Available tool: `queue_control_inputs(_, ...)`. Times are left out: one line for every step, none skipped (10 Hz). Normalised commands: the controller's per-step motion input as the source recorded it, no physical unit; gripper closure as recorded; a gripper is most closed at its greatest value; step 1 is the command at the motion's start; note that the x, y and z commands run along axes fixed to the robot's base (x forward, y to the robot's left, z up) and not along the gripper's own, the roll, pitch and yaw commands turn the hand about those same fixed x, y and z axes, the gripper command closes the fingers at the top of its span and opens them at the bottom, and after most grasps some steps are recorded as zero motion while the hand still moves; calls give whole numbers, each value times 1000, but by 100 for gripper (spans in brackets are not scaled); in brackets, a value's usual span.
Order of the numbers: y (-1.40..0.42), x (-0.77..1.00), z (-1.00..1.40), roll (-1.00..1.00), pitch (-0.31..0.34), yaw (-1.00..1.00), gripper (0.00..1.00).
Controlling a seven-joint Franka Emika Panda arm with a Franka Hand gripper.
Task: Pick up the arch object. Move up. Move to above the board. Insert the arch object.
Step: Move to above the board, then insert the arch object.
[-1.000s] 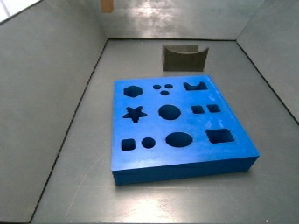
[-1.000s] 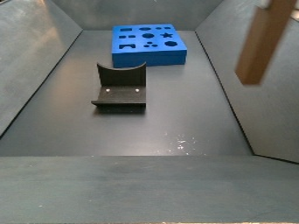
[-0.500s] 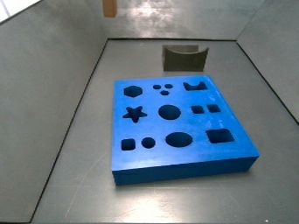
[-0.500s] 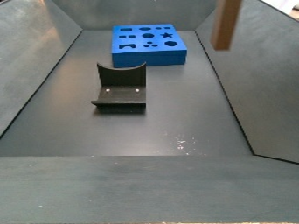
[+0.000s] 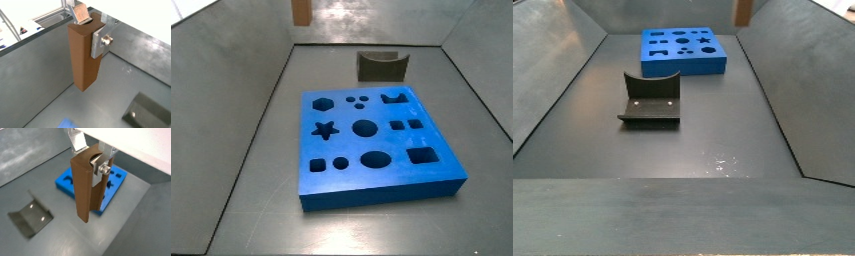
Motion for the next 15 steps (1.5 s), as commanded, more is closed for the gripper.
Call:
queue_control_inputs(-1000, 346, 206, -4, 129, 7, 100)
queue_control_inputs(-1000, 356, 209, 5, 127, 9, 100)
queue_control_inputs(-1000, 364, 209, 9, 126, 13, 100)
queue_control_inputs(-1000, 384, 212, -7, 125, 13, 100)
queue_control_inputs(-1000, 395, 221, 6, 125, 7, 100)
queue_control_inputs(-771, 329, 170, 16, 132, 9, 100)
queue_control_inputs(-471, 249, 108, 28, 126, 12, 100)
queue_control_inputs(-286, 171, 70, 39, 112, 11, 100)
queue_control_inputs(0, 26, 0, 0, 0, 0, 100)
queue_control_inputs(0, 77, -77, 0, 0, 0, 100)
queue_control_inputs(0, 229, -126, 0, 0, 0, 100)
queue_control_inputs(3, 423, -71, 0, 0, -54, 100)
queue_control_inputs(6, 583, -34, 0, 0, -140, 100)
queue_control_inputs(0, 749, -34, 0, 11, -217, 100)
queue_control_inputs(14, 829, -54, 0, 24, -251, 100)
